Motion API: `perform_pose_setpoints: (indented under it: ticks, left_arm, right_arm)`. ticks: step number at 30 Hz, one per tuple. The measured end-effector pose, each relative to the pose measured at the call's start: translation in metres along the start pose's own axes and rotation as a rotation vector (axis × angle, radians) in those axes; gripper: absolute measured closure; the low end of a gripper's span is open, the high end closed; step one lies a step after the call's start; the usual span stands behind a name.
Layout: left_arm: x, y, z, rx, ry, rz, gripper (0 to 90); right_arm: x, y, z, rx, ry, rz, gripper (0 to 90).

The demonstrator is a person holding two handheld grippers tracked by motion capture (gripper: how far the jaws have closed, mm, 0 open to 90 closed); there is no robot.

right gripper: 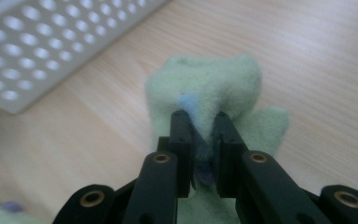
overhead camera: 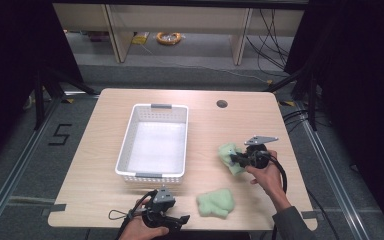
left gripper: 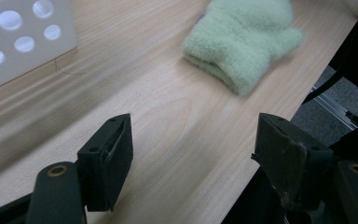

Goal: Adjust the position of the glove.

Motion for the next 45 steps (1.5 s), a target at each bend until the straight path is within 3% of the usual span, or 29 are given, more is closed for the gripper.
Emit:
perform_pose_setpoints:
  ticks: [3,8,9,10,11,14,16,18,20,22,23,24,25,26,28,29,31,33,34,35,36,37,38,39,41,43,45]
  left_arm:
    - [0.000,0.000,0.000,-0.002,-0.004,-0.001,27.6]
    - [-0.001,0.002,0.001,-0.010,-0.002,0.000,27.6]
    - [-0.002,0.001,0.002,-0.021,0.008,0.000,27.6]
    - [-0.002,0.001,0.001,-0.025,0.020,0.001,27.6]
    - [-0.001,0.002,0.001,-0.012,-0.002,0.002,27.6]
    - [-0.001,0.001,0.001,-0.007,0.000,0.010,27.9]
    - [-0.007,-0.001,0.001,-0.017,0.012,-0.009,28.2]
    - [-0.008,0.000,0.001,-0.001,-0.023,-0.013,28.2]
    - [-0.011,-0.001,0.002,-0.012,-0.019,-0.012,28.1]
    - [-0.013,-0.001,0.001,-0.017,-0.007,-0.016,28.1]
    - [-0.012,-0.001,0.001,-0.009,-0.029,-0.015,28.1]
    - [-0.012,-0.001,0.001,-0.015,-0.023,-0.003,28.0]
    - [-0.013,-0.002,0.002,-0.019,-0.017,-0.003,28.0]
    - [-0.013,-0.003,0.002,-0.026,-0.012,-0.007,27.9]
    - [-0.012,-0.002,0.001,-0.010,-0.020,-0.006,27.9]
    - [-0.014,-0.003,0.002,-0.024,-0.008,-0.006,27.9]
    - [-0.015,-0.003,0.002,-0.024,-0.002,-0.003,27.9]
    - [-0.016,-0.004,0.002,-0.019,-0.009,-0.004,27.9]
    - [-0.019,-0.004,0.002,-0.019,-0.016,-0.018,27.9]
    - [-0.019,-0.005,0.003,-0.023,-0.029,-0.015,27.9]
    - [-0.021,-0.007,0.004,-0.036,-0.005,-0.018,28.0]
    - [-0.021,-0.007,0.005,-0.032,-0.010,-0.017,28.2]
    - [-0.022,-0.006,0.006,-0.025,-0.037,-0.019,28.3]
    - [-0.023,-0.007,0.008,-0.039,-0.031,-0.019,28.5]
    - [-0.027,-0.009,0.012,-0.070,-0.019,-0.019,29.0]
    - [-0.029,-0.010,0.015,-0.060,-0.042,-0.027,29.3]
    - [-0.034,-0.015,0.019,-0.083,-0.036,-0.035,29.8]
  right_arm:
    - [0.011,0.019,0.005,-0.062,0.009,0.034,81.3]
    - [0.039,0.043,-0.004,-0.052,0.005,0.095,81.2]
    - [0.044,0.047,-0.007,-0.061,0.027,0.105,81.2]
    - [0.048,0.049,-0.009,-0.064,0.016,0.111,81.2]
    - [0.053,0.052,-0.013,-0.064,0.019,0.124,81.1]
    - [0.061,0.058,-0.021,-0.056,0.009,0.125,80.9]
    - [0.065,0.060,-0.025,-0.070,0.033,0.126,80.7]
    - [0.073,0.062,-0.028,-0.071,0.002,0.138,80.7]
    - [0.078,0.063,-0.031,-0.077,0.017,0.150,80.7]
    - [0.086,0.064,-0.035,-0.064,-0.012,0.159,80.5]
    - [0.088,0.065,-0.037,-0.056,-0.015,0.161,80.4]
    - [0.088,0.063,-0.038,-0.064,0.012,0.156,80.4]
    - [0.092,0.064,-0.040,-0.046,-0.016,0.159,80.4]
    - [0.091,0.063,-0.041,-0.053,0.014,0.152,80.4]
    - [0.099,0.062,-0.045,-0.022,-0.022,0.173,80.3]
    - [0.099,0.060,-0.045,-0.035,0.002,0.177,80.3]
    - [0.101,0.057,-0.047,-0.032,0.006,0.168,80.2]
    - [0.106,0.056,-0.048,-0.029,0.002,0.189,80.2]
    - [0.105,0.056,-0.049,-0.014,0.003,0.171,80.2]
    - [0.106,0.054,-0.049,-0.028,0.012,0.194,80.2]
    - [0.106,0.054,-0.049,-0.026,0.014,0.196,80.2]
    - [0.108,0.055,-0.049,-0.016,-0.020,0.179,80.2]
    - [0.108,0.054,-0.048,-0.024,-0.013,0.179,80.2]
    - [0.105,0.054,-0.048,-0.027,0.001,0.169,80.2]
    - [0.107,0.053,-0.047,-0.031,-0.022,0.192,80.3]
    - [0.108,0.054,-0.045,-0.029,-0.032,0.192,80.3]
    - [0.104,0.053,-0.043,-0.043,-0.005,0.172,80.3]
Point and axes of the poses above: each handheld gripper's, and its own axes: y roughly backward along the jaws, z roughly out of its top, x roughly to its left, the point moved 5 cm from there along -y, roughly forward along the jaws, and after that the axes turned 8 degrees about -z, right-handed, at the moved point
